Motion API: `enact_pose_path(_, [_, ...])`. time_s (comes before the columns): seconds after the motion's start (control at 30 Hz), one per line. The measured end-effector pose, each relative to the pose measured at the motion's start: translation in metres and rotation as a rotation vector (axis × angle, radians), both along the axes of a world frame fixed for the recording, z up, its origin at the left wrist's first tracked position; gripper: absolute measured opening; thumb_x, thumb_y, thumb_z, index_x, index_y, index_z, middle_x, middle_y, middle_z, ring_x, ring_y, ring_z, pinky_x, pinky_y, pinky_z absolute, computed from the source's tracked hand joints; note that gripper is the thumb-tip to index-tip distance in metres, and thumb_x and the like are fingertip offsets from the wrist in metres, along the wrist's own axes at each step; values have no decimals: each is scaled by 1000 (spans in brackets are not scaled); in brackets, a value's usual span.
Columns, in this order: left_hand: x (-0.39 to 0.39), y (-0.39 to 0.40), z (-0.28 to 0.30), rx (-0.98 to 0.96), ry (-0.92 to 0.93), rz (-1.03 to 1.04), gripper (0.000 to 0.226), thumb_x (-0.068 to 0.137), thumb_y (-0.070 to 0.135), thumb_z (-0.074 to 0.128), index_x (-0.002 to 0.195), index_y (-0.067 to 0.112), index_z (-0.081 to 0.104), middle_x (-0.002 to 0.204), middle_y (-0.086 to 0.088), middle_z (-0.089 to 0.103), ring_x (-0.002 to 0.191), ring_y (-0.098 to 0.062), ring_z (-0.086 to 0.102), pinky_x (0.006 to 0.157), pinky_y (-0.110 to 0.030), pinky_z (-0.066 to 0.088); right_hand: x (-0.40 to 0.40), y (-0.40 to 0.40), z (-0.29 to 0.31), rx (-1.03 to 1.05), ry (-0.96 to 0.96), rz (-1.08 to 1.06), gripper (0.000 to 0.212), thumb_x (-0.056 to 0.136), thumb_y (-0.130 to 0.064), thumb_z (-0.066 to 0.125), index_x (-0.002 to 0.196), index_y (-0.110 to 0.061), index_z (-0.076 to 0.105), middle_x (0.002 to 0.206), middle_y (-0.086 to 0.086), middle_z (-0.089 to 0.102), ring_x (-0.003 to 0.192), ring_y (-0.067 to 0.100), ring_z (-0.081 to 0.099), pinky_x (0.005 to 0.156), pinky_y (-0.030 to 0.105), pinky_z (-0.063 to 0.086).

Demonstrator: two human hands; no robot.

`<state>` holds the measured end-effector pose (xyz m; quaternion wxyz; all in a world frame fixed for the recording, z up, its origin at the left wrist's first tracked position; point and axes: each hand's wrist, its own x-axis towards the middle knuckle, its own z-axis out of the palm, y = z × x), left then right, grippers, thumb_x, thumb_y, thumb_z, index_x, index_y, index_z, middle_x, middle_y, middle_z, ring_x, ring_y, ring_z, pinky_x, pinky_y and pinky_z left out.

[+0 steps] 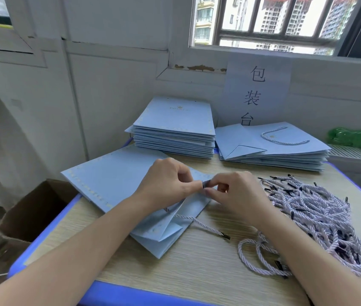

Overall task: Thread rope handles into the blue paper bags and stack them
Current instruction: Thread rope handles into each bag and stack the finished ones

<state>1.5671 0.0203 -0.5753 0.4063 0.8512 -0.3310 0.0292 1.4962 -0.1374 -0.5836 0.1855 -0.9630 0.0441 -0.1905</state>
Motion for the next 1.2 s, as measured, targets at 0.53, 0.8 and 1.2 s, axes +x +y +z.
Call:
enact_pose_path(0.53, [5, 3, -3, 65, 135, -244, 26, 81, 39, 71, 102, 24, 66, 104, 13, 68, 100, 1, 62, 97, -28, 48, 3, -34, 7, 56, -50, -279, 15, 82, -22, 62, 72, -14, 55, 74, 4, 61, 72, 25, 57, 60, 32, 42])
enact_pose_path(0.8, [12, 17, -4, 527, 69, -559, 104, 49, 68, 77, 137, 60, 24, 150, 34, 4, 139, 13, -6, 114, -25, 3, -2, -58, 10, 120, 16, -288, 19, 86, -27, 62, 71, -20, 52, 80, -2, 60, 80, 19, 56, 70, 33, 45])
enact_pose_path(1.2, [-15, 10, 10, -263, -888, -71, 45, 76, 54, 65, 62, 11, 61, 53, 15, 31, 46, -4, 30, 41, -20, 32, -10, -30, 20, 332, 148, 296, 47, 65, -19, 49, 108, -35, 61, 113, -23, 55, 102, -11, 49, 77, 10, 43])
